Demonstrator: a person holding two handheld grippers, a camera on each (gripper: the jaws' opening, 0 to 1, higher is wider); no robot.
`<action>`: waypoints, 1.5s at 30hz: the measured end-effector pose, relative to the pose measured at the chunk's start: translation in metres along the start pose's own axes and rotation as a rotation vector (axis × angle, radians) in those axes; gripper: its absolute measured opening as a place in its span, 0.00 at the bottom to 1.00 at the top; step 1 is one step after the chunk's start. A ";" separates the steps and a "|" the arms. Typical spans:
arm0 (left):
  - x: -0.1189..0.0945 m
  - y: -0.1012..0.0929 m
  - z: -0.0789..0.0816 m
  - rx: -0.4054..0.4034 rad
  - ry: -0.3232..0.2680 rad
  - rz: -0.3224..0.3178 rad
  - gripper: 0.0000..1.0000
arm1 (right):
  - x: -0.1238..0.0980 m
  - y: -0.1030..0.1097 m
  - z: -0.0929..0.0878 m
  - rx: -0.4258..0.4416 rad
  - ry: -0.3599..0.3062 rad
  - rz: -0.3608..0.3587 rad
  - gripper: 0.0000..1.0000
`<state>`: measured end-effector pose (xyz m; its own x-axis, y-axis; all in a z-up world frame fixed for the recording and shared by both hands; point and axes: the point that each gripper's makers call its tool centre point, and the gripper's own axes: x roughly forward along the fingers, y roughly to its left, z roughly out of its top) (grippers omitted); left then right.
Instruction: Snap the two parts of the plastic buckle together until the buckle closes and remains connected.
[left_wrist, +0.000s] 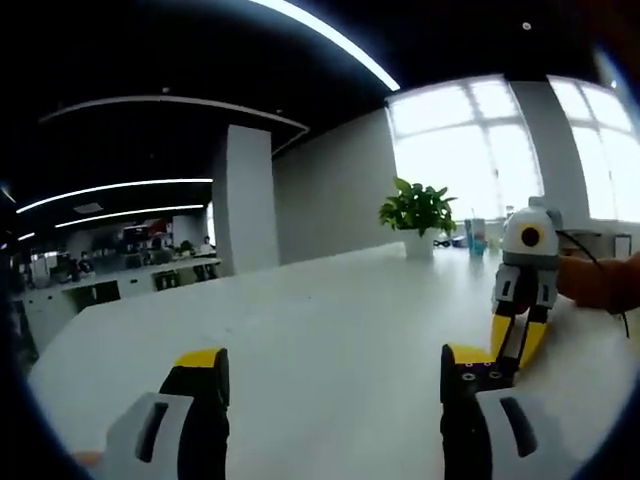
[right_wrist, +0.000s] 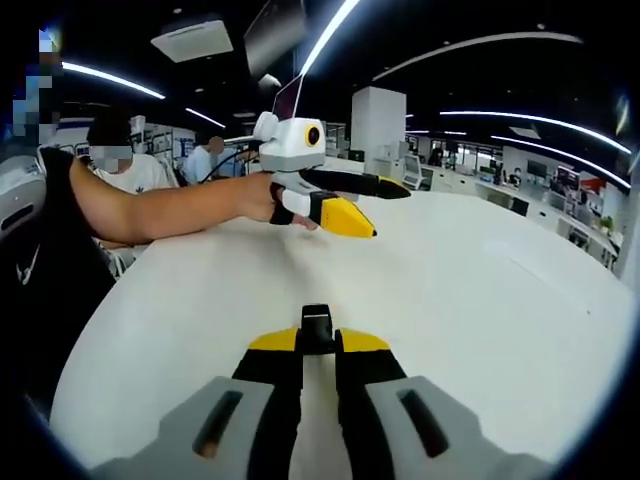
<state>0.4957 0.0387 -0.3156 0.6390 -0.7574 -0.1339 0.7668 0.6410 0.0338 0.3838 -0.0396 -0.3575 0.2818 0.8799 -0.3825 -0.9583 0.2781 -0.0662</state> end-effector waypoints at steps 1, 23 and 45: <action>0.000 0.001 0.000 -0.002 0.000 0.003 0.88 | 0.000 -0.001 0.000 -0.001 -0.001 -0.004 0.09; -0.006 0.026 0.000 -0.105 -0.028 0.086 0.83 | -0.002 -0.014 -0.004 0.005 0.012 -0.062 0.10; -0.016 0.053 0.007 -0.167 -0.079 0.191 0.76 | -0.008 -0.037 -0.005 0.017 0.020 -0.177 0.10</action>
<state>0.5267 0.0842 -0.3050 0.7792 -0.6236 -0.0632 0.6151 0.7802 -0.1137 0.4163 -0.0591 -0.3570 0.4445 0.8090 -0.3846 -0.8929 0.4344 -0.1183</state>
